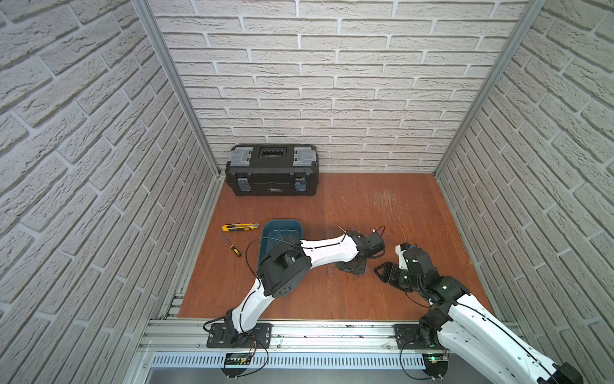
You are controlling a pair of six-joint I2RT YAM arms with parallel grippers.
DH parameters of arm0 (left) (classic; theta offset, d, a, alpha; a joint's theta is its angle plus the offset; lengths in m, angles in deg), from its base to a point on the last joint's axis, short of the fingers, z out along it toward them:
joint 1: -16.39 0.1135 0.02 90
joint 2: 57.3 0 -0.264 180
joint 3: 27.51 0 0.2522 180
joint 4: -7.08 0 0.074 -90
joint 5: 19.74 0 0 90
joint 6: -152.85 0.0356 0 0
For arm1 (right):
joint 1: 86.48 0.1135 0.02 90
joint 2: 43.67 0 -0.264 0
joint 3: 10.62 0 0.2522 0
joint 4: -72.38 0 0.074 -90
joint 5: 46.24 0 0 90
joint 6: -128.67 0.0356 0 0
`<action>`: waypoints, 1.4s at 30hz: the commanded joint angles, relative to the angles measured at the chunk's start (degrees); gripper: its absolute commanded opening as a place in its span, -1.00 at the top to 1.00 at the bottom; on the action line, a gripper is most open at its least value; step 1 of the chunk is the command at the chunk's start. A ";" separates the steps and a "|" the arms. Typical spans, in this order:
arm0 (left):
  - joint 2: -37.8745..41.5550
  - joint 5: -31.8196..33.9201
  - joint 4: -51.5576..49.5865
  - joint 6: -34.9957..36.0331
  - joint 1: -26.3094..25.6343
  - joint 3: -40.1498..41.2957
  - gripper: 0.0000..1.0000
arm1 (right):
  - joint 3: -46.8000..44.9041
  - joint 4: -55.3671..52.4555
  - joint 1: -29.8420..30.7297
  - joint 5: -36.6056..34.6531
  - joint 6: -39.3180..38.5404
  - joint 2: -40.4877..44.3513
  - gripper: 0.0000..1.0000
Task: Put the scattered rulers into the storage box
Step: Pick up the ruler from the center of the board.
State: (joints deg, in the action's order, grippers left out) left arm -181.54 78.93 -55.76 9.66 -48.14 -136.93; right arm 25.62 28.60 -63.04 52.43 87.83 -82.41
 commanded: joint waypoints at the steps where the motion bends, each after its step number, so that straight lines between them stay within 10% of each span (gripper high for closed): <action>1: -0.56 1.11 -1.45 -0.11 -1.01 -2.56 0.27 | -0.93 -0.92 -0.31 -0.01 0.74 1.19 -0.19; 29: -7.84 -0.83 -3.11 1.17 -0.96 -8.86 0.30 | -1.32 -2.59 -0.30 -1.05 1.20 4.59 -0.20; 42: -4.77 -4.51 2.65 0.20 1.14 0.52 0.49 | -3.75 0.60 -0.32 -1.02 2.67 3.35 -0.23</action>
State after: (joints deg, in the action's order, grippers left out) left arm -184.80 77.00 -53.29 10.27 -48.41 -140.95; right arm 22.80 26.46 -63.04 51.95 89.41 -78.49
